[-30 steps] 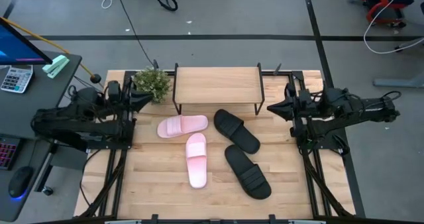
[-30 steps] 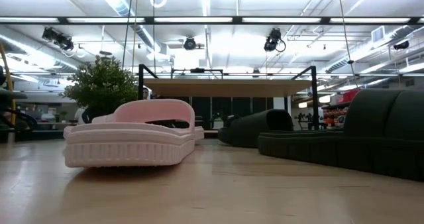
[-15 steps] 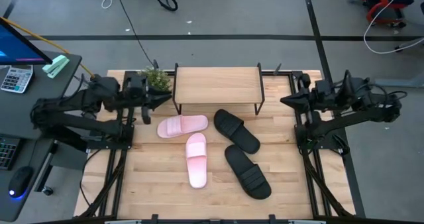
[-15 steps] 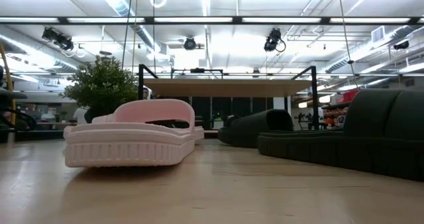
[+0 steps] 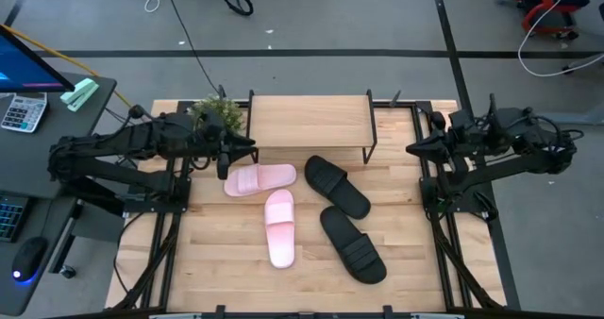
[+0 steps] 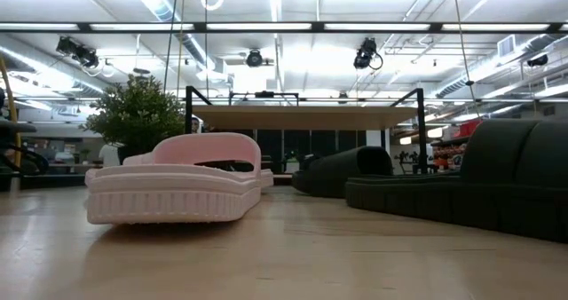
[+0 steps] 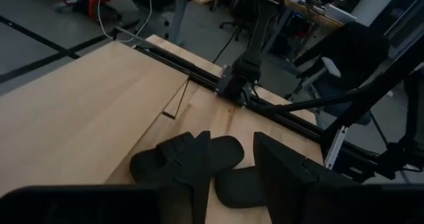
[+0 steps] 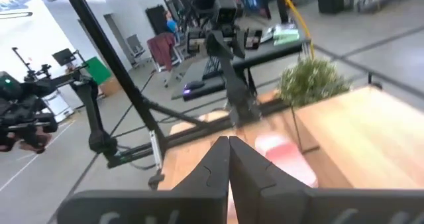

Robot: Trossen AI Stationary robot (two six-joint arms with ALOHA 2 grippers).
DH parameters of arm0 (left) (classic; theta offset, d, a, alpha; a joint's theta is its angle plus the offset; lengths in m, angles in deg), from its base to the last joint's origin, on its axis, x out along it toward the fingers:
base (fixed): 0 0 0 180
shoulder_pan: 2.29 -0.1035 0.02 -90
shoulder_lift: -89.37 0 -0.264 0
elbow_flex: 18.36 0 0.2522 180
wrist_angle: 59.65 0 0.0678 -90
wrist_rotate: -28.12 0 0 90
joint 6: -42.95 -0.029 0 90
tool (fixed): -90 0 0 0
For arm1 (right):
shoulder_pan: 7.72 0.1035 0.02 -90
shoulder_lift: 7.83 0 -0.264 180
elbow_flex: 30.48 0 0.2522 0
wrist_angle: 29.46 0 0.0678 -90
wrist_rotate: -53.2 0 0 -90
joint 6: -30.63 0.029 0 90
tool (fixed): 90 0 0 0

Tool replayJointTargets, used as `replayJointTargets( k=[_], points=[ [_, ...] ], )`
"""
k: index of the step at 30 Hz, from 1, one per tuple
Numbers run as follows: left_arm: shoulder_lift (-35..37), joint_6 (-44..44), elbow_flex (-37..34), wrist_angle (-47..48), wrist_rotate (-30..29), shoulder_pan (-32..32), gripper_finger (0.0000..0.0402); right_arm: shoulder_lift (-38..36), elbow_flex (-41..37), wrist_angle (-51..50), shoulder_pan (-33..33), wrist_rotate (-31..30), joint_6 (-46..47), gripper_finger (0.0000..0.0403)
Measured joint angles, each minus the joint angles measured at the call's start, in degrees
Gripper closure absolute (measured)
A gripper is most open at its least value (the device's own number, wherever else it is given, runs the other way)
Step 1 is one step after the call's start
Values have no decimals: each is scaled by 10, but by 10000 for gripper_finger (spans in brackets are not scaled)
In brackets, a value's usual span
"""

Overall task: Pick and place slides into the shelf
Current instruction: Put the top black slide on the shelf

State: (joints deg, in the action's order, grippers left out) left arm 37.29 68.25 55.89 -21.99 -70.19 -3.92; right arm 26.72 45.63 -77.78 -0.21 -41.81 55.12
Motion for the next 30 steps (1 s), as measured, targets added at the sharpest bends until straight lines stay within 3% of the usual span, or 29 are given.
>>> replayJointTargets(
  k=[13,18,30],
  points=[
    [-1,-29,0,1,0,-1,260,57,0,-126,-1,18,83,389],
    [-1,-35,0,0,-8,-1,262,79,0,-184,-10,5,123,389],
    [-5,-36,0,-1,-8,-1,259,125,0,-215,-10,-41,163,386]
  ],
)
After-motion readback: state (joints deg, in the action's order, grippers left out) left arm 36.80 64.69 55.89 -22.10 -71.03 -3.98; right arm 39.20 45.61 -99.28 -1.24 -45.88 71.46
